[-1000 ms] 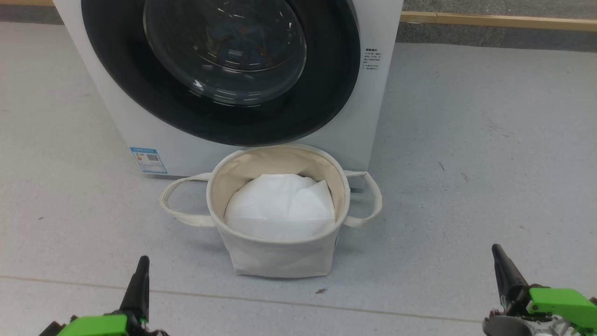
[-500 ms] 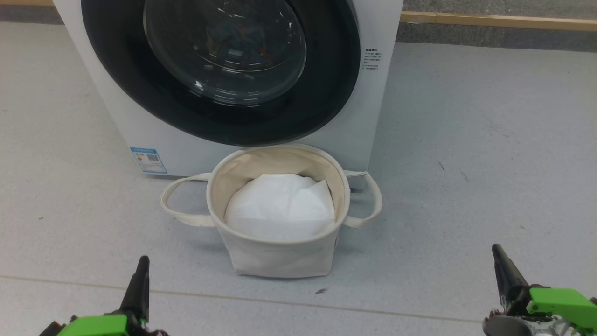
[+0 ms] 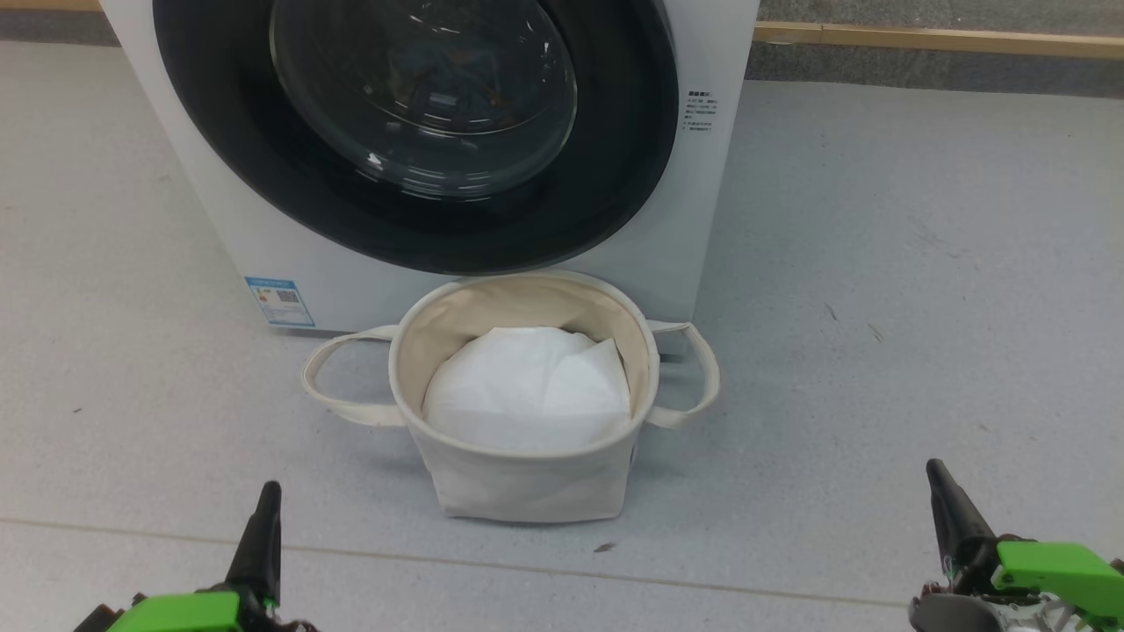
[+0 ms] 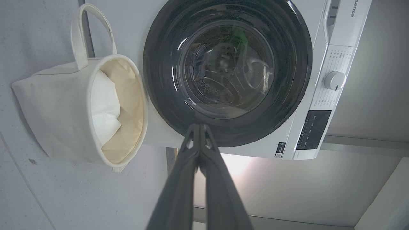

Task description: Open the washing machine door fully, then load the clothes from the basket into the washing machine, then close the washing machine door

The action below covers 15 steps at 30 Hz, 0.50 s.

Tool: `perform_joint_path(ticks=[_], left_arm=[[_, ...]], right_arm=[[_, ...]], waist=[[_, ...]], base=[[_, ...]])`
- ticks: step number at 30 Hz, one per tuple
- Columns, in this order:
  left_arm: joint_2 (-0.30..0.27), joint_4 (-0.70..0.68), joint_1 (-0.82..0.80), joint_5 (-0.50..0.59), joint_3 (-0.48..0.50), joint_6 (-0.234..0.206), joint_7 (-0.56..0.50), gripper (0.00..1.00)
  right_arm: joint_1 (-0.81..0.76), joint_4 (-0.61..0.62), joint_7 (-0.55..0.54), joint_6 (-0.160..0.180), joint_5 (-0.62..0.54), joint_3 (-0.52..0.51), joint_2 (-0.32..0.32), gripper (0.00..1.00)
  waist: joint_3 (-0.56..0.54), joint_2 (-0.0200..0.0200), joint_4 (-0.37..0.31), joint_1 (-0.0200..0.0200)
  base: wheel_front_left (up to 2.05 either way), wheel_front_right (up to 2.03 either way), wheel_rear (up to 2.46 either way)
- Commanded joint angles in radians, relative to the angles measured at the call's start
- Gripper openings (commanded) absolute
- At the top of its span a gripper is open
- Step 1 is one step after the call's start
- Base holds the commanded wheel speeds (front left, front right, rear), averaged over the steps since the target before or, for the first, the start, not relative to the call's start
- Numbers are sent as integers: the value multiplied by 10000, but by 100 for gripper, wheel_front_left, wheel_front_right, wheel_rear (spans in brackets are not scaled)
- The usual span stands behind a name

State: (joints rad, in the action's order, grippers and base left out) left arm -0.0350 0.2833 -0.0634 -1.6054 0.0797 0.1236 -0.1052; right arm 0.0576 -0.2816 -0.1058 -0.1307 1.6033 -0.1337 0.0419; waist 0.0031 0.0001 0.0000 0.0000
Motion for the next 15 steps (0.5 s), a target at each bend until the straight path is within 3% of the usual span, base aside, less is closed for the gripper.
perform_joint_path(ticks=[1,15], left_arm=[[-152,-381,-446,-34,339,71,-79,0],[-152,-382,-446,-34,339,71,-79,0]], right_arm=[[504,368,-81,0,46,192,86,0],[504,368,-82,0,45,191,85,0]], waist=[[0,-1,0,0],[0,-1,0,0]], base=[[0,0,0],[0,0,0]])
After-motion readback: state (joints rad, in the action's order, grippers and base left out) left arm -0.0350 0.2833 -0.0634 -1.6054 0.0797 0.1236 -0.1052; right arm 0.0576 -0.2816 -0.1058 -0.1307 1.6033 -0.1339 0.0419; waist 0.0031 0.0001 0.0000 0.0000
